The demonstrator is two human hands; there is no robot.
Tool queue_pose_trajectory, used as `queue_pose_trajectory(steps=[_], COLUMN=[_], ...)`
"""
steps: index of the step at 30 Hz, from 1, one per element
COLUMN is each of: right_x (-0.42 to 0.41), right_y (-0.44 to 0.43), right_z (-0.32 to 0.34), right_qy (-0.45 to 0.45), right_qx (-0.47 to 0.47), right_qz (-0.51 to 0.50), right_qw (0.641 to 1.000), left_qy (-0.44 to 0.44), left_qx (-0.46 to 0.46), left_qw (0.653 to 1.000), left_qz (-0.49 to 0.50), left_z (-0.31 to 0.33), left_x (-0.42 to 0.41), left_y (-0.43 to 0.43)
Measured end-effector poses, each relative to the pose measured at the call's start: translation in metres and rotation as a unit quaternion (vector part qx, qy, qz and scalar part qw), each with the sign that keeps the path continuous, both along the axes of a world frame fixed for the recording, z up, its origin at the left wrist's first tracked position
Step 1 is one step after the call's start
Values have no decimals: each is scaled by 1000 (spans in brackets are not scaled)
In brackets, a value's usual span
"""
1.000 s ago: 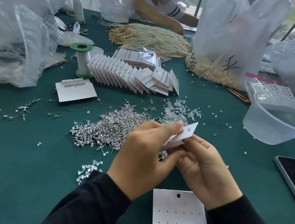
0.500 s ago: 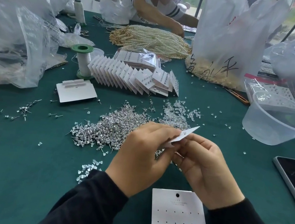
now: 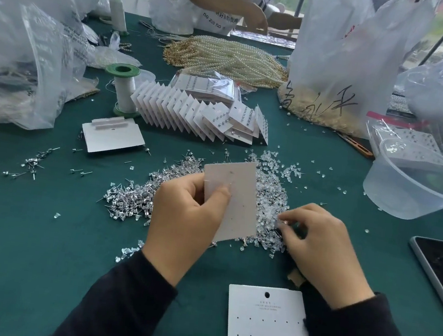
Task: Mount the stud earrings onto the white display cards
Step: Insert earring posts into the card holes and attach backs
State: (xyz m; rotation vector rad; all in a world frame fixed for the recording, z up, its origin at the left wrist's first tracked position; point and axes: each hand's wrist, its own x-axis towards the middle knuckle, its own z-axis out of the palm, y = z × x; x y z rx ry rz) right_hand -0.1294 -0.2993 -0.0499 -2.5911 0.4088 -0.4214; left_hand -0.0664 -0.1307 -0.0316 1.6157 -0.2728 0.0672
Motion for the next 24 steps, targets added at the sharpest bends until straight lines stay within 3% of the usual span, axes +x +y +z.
queue_pose_trajectory(steps=[7,12,15,19,24], right_x=[2,0,-1,1,7], right_y=[4,4,11,34,49], right_z=[2,7,11,15,11], right_qy=[-39,-95,-155,-299,-287], right_qx=[-11,113,176,66,18], right_qz=[9,-5,14,98,123], right_qw=[999,989,972,947,950], left_qy=[99,123,71,-66,-139], left_qx=[-32,-32,20,133,171], left_qw=[994,991,996,989,975], left_qz=[-39,-46,-40,-5,-2], left_z=[-3,-4,-4,-5,-5], left_x=[3,4,2,-2,-7], left_y=[4,4,2,-2,-5])
